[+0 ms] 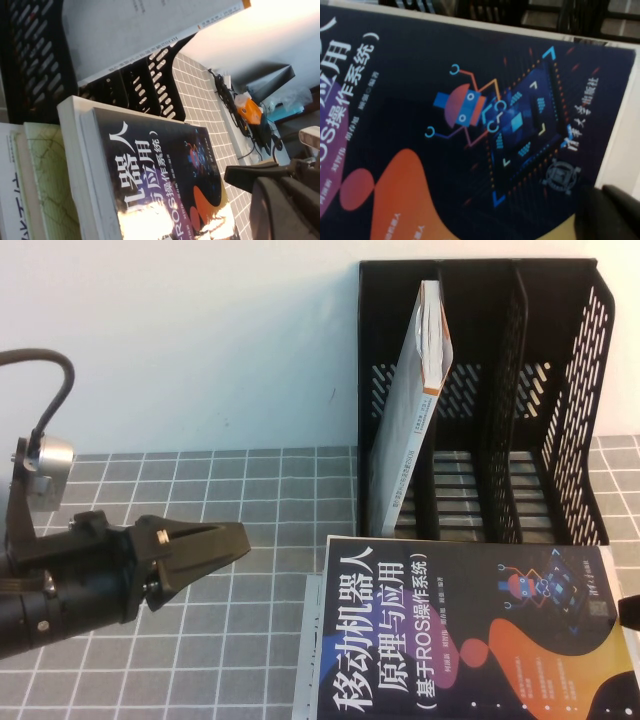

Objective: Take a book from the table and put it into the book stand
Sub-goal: Push book with right arm

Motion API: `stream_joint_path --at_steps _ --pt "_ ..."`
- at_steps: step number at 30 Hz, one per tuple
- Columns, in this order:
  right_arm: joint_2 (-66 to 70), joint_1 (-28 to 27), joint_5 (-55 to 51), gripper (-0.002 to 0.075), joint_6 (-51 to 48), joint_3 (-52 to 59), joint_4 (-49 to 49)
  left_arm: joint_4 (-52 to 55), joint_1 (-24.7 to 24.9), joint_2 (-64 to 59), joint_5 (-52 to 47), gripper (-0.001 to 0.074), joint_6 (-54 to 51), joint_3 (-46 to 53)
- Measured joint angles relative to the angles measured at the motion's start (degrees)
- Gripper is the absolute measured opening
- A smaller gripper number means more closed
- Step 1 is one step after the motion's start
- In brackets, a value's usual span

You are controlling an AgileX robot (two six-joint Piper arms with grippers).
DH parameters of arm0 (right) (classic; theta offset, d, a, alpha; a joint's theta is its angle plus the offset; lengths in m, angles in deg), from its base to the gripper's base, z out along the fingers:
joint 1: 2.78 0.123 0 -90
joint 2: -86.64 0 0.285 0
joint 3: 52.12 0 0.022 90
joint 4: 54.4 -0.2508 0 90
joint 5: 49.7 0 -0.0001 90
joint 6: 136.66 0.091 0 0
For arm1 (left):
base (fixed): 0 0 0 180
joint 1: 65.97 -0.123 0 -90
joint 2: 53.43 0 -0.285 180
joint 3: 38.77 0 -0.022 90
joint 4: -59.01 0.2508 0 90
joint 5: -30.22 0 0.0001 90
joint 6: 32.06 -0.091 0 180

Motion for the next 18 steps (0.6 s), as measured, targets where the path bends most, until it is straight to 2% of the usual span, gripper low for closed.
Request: stream_joint_path --at_steps 9,16,18 --pt "3.8 0.8 -1.4 -0.0003 0.6 -0.4 -2.3 0.1 0.0 0.0 -0.3 -0.0004 -0.3 0.0" --pt "5.5 7.9 2.4 -0.0003 0.6 -0.8 -6.9 1.0 0.0 0.0 -1.2 -0.0001 -0.7 0.0" --pt "5.6 9.3 3.3 -0.0003 0.1 -0.8 -7.6 1.4 0.0 0.0 -1.6 0.0021 0.3 0.0"
